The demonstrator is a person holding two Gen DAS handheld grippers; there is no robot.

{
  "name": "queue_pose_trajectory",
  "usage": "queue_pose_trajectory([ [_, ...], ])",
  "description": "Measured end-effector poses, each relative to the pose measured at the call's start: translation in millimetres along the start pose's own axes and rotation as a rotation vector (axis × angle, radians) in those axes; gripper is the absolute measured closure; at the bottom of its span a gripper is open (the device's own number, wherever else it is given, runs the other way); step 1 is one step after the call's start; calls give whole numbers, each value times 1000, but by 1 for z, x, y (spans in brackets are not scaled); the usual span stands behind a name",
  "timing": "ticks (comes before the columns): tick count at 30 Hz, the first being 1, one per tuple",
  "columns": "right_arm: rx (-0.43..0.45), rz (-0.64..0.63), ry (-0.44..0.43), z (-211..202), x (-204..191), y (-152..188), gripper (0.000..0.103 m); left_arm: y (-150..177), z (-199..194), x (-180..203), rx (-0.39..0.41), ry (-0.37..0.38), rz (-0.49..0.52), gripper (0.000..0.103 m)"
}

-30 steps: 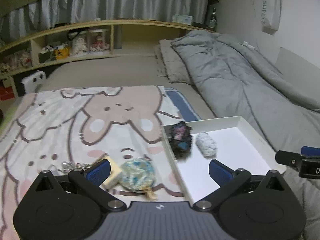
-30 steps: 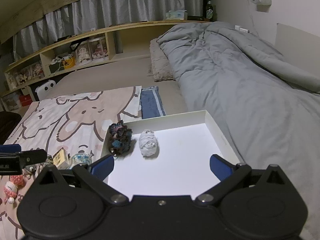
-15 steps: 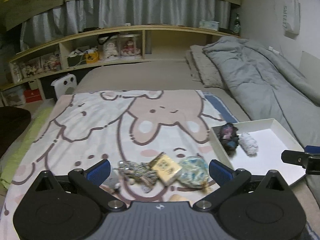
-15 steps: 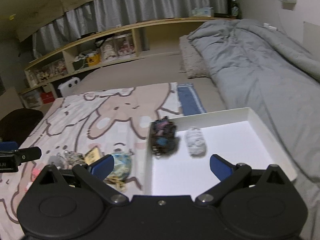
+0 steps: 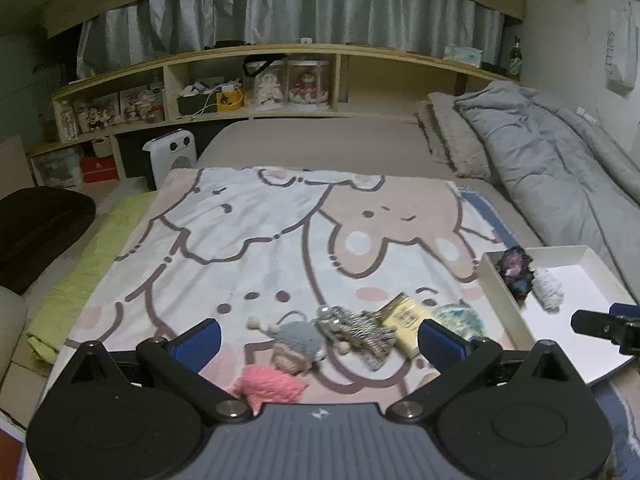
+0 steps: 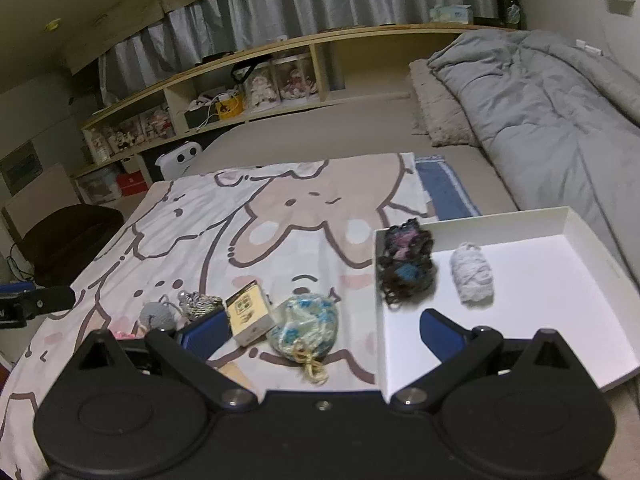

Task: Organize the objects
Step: 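Lift both tools away from the tray back toward the remaining objects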

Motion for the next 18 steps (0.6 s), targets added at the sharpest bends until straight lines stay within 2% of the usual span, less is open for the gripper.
queue_pose_trajectory([
  [8,-34,8,-20,27,-8,16,2,22,21,-31,-85,18,-94,3],
  [13,-58,-24,-31,42,-7,28,8,38,41,-43,-160,45,-149,13],
  [18,-92,-95,-3,61,-8,38,11,43,49,-44,-185,82,-166,13],
])
Point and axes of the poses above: each gripper's, at about its wrist camera, not at the fingertips, and z roughly the way its jaws point, x to its right, y to its underside, the point moved 3 cm from there along z, roughly the way its jaws point, and after that the axes turned 11 degrees about z, right-handed, at the moved point
